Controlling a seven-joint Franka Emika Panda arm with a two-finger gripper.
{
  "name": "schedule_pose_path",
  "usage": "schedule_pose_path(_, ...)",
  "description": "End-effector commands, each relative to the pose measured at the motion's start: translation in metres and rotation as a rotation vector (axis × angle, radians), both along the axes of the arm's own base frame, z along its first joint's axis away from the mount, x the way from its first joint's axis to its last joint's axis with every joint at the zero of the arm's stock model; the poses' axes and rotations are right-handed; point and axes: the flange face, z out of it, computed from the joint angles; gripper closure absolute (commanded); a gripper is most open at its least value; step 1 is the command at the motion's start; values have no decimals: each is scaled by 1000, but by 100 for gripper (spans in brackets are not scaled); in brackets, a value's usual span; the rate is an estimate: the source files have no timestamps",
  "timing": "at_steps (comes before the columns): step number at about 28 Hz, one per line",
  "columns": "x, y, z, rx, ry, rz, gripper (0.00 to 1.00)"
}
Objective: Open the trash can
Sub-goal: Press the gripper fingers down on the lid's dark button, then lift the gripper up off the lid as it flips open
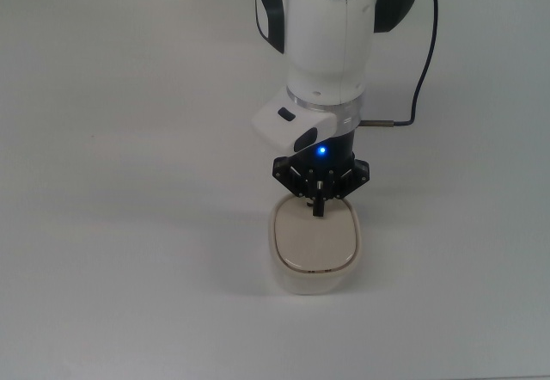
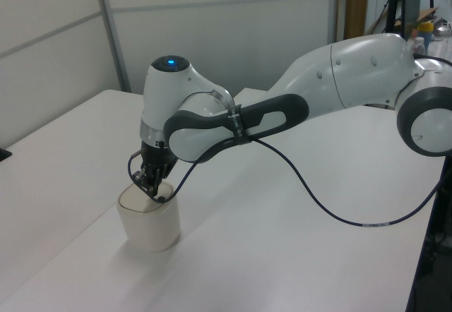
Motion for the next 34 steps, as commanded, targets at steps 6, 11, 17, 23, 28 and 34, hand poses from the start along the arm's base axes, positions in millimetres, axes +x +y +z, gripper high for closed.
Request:
schedule_pose_path(6, -5, 3, -11, -65, 76, -1, 100)
schedule_pose_path(11, -9, 9, -19, -82, 109, 10, 100)
schedule_pose_path(17, -11, 12, -27, -89, 121, 19, 100)
schedule_pose_path(23, -10, 12, -24, -64, 120, 10, 100)
schedule_pose_path(28, -9, 12, 14, -27, 59, -3, 100)
schedule_pose_path(34, -16, 11, 54, 10, 10, -13, 100)
